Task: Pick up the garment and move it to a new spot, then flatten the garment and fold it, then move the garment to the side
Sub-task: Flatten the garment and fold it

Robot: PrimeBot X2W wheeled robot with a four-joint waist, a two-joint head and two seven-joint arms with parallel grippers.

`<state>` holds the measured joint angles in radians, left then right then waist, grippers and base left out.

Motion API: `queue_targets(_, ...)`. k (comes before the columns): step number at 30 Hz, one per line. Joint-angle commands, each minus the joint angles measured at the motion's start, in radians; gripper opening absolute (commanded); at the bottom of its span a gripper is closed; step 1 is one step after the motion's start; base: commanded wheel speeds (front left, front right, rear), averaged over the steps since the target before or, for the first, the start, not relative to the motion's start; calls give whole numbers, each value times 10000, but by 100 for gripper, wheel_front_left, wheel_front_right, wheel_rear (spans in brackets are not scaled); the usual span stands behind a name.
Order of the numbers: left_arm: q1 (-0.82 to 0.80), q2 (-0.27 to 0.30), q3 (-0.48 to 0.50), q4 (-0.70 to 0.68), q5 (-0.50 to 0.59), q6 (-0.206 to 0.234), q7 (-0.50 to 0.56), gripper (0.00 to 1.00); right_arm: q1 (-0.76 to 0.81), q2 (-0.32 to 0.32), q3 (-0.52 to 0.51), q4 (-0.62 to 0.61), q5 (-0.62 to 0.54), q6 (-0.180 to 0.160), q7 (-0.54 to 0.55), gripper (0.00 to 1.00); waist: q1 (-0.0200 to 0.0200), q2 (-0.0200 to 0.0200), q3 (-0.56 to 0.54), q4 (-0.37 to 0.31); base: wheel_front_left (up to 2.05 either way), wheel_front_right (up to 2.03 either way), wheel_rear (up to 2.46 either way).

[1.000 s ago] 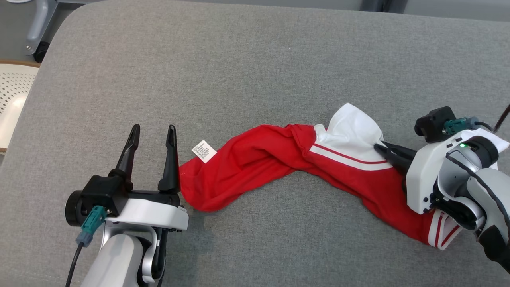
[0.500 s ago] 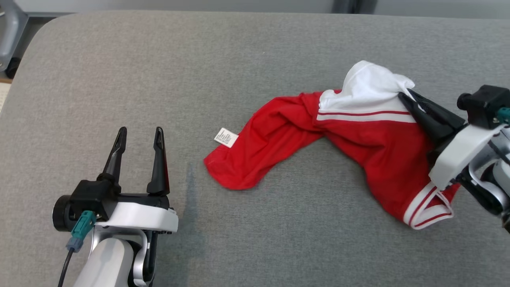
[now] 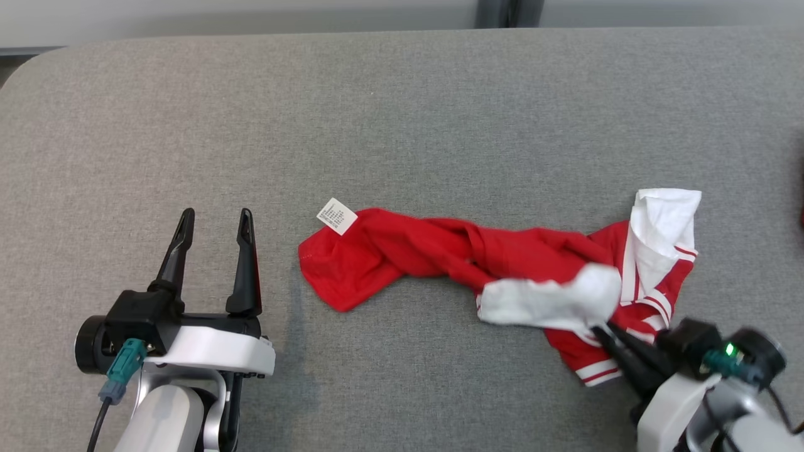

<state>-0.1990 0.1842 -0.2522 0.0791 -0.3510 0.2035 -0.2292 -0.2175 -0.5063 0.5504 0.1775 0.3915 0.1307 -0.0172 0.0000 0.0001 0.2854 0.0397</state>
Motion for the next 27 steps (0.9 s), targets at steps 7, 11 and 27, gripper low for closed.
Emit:
queue_targets(7, 165, 145, -27, -105, -56, 77, 125, 100, 1152, 1243, -697, 169, 166, 3, -347, 100, 0, -1, -130, -155, 0, 0, 0)
queue_targets(11, 212, 186, -64, -167, -48, 109, 200, 100, 1358, 1612, -1234, -60, 218, 1, -609, 100, 0, -1, -189, -198, 0, 0, 0)
queue_targets(27, 733, 313, -23, -213, -243, 271, 285, 100, 1668, 2532, -4046, -1798, 302, 1, -1130, 100, 0, -1, -757, -497, 0, 0, 0)
